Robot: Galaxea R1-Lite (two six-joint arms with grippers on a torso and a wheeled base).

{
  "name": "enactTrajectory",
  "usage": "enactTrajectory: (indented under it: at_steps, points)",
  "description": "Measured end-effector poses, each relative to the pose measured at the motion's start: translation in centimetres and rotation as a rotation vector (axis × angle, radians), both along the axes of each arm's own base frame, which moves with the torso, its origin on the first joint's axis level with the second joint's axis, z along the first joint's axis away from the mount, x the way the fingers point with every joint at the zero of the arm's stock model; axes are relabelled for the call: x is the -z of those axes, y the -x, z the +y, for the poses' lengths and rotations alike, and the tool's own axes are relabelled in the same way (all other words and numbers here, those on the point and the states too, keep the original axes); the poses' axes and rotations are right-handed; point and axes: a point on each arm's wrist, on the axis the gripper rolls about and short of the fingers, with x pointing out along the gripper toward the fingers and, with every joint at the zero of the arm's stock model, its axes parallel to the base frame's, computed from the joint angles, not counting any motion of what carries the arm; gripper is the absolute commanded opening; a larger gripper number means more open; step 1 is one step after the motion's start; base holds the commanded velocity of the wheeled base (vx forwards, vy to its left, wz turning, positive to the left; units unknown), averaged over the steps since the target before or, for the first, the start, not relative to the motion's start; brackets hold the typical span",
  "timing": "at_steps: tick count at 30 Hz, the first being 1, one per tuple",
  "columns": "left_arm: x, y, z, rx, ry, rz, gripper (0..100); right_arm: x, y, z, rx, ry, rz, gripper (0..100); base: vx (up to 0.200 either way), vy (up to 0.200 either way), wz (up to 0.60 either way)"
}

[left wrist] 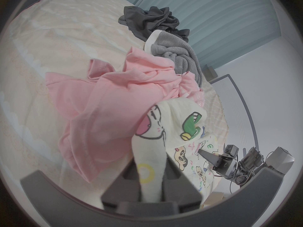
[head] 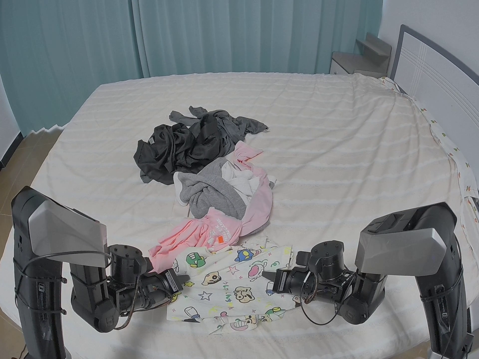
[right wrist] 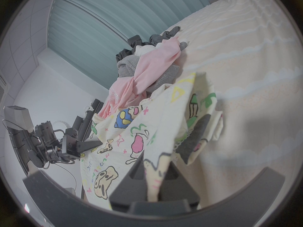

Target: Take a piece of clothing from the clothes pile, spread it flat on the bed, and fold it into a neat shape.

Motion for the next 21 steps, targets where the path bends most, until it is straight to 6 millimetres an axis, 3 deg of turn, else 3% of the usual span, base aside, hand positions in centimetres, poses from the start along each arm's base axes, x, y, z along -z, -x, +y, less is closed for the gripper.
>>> enactTrajectory:
  at_steps: [12,17,21]
  points:
    - [-0.7,0.4,0.7,0.001,-0.014,-0.04,100,-1.8,1.0,-1.4,0.013,0.019,-0.018,100,0.0,0.0,0.0]
    - [-2.7,1.2,1.6,-0.019,0.0,-0.106,100,-4.8,2.0,-3.1,0.059,0.014,-0.057,100,0.0,0.0,0.0]
    - [-5.4,2.0,2.3,-0.036,0.022,-0.189,100,-7.8,3.0,-4.8,0.109,0.003,-0.11,100,0.0,0.0,0.0]
